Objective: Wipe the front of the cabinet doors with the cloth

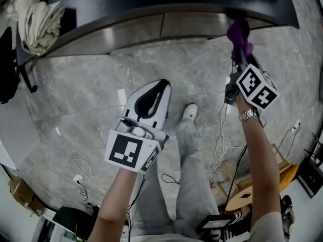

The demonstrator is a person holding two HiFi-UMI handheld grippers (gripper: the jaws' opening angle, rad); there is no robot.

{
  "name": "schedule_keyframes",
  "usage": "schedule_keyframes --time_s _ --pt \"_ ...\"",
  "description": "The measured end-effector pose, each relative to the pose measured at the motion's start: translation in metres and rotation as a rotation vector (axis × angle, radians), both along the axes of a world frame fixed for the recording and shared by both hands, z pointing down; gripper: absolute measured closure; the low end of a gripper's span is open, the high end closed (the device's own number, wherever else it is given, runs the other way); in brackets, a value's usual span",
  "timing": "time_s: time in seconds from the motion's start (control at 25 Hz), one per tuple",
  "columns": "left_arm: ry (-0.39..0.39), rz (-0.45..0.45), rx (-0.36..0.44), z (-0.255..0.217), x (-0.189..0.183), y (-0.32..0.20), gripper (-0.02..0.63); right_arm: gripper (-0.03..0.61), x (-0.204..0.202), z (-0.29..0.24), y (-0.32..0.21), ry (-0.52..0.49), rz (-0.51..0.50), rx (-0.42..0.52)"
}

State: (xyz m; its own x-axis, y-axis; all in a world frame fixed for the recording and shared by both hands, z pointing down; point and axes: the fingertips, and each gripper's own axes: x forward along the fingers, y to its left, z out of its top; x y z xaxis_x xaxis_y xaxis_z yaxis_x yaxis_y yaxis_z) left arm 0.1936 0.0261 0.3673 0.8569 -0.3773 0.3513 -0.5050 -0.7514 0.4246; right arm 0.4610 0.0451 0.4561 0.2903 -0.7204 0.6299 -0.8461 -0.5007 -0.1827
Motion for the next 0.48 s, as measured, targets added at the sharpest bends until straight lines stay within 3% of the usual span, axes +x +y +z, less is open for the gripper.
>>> schedule_keyframes --time_s 0.24,0.48 --pt "-0.041 -0.055 0.000 -0.001 -0.124 -0.049 0.592 0.489 -0.179 0.017 -0.039 -0.067 -0.214 -0.055" --pt "-0.043 -0.182 -0.012 0.006 -0.226 -0.089 0.592 0.489 -0.336 0.025 -0.085 -0.109 -0.464 -0.095"
